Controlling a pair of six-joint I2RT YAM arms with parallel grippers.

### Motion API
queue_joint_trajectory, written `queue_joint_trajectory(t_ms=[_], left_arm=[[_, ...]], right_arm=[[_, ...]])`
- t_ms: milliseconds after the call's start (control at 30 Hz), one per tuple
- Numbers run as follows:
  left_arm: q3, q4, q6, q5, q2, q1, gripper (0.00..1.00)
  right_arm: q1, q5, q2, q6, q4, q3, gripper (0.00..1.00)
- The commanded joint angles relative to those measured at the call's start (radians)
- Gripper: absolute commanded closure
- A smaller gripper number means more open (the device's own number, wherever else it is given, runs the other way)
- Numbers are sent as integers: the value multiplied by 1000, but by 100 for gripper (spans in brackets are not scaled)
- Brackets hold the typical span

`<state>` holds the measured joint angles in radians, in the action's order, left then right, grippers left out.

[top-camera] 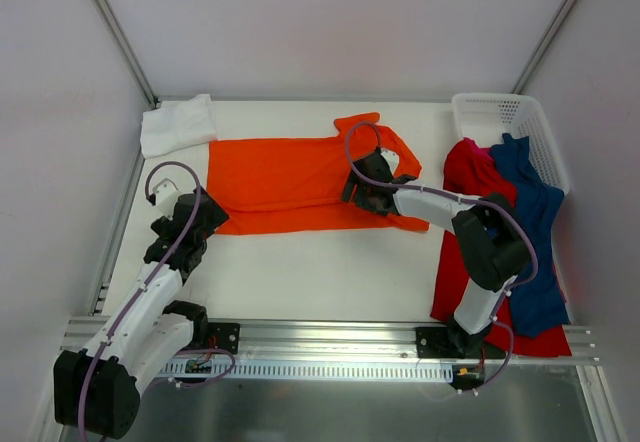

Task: Fold and stack the t-shirts
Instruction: Fold the tshirt

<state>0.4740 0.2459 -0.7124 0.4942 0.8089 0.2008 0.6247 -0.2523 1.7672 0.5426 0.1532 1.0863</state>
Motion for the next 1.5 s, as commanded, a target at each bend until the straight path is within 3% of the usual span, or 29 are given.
queue_joint_trajectory(t_ms=[0,233,567,1367,1467], left_arm=[[-6,-3,25,-3,-10,-11,3],[-3,-5,14,1,15,-11,3],[-2,-10,-12,9,69,-11,3],[-6,-16,-15,12,82,-11,3],[-6,-17,-16,12,82,-11,4]], right_arm=[[4,-4,-8,25,-40,18,20],[4,-41,-18,25,-18,3,28],[12,-111,-137,36,49,-51,24],[15,-67,-25,69,-29,-69,25],[13,-65,-12,66,-34,-63,30]])
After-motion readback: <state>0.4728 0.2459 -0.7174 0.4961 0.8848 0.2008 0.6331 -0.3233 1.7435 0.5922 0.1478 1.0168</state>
